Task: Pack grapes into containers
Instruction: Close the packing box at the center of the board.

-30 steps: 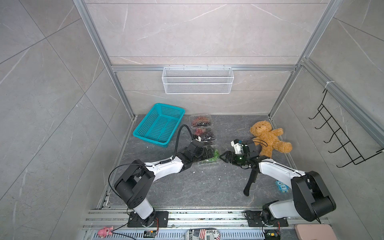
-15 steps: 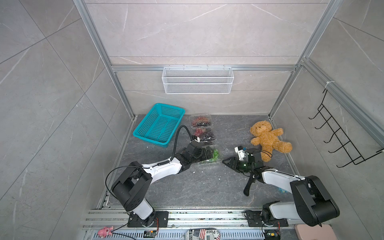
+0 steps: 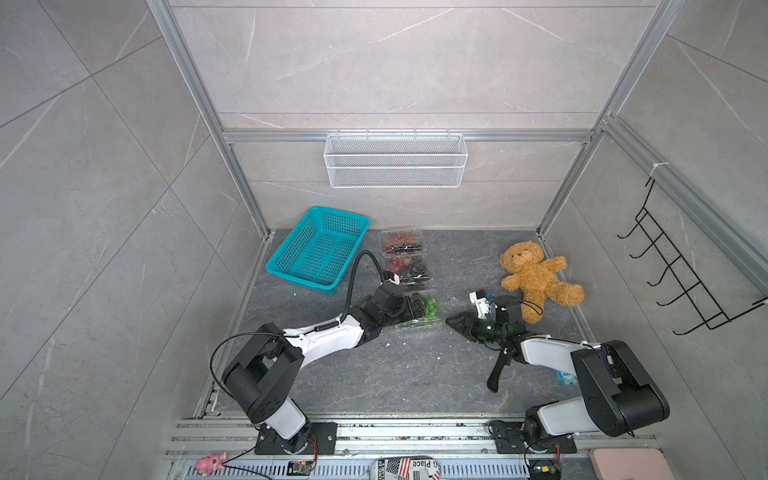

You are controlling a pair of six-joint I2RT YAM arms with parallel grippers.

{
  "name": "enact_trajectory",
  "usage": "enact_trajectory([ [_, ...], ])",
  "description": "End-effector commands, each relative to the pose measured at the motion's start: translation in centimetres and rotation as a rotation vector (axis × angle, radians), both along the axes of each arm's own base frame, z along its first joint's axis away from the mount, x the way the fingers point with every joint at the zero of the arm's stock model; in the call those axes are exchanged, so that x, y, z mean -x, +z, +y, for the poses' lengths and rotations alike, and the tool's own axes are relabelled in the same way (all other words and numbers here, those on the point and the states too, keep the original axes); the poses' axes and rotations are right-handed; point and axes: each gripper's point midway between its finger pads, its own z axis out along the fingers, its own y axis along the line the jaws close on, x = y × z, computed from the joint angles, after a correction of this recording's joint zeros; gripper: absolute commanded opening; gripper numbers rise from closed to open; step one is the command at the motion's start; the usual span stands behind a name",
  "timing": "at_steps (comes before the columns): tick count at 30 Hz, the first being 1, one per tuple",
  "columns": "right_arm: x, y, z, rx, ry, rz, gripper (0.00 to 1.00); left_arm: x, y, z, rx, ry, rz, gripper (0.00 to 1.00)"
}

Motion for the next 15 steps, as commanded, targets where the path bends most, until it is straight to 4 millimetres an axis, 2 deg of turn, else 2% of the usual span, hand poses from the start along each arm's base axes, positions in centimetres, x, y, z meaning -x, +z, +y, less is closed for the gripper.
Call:
enact_trajectory([
  [1,-0.73,0.42,0.29,-0.023,0.005,-0.012,0.37,0.40,-0.07,0.53,-0.005,0.010,0.017,0.99],
  [15,-1.00,0.24,0.88,-0.069,0.015,0.006,0.32,0.50,-0.31,0.57,-0.003,0.011,0.021,0.99],
])
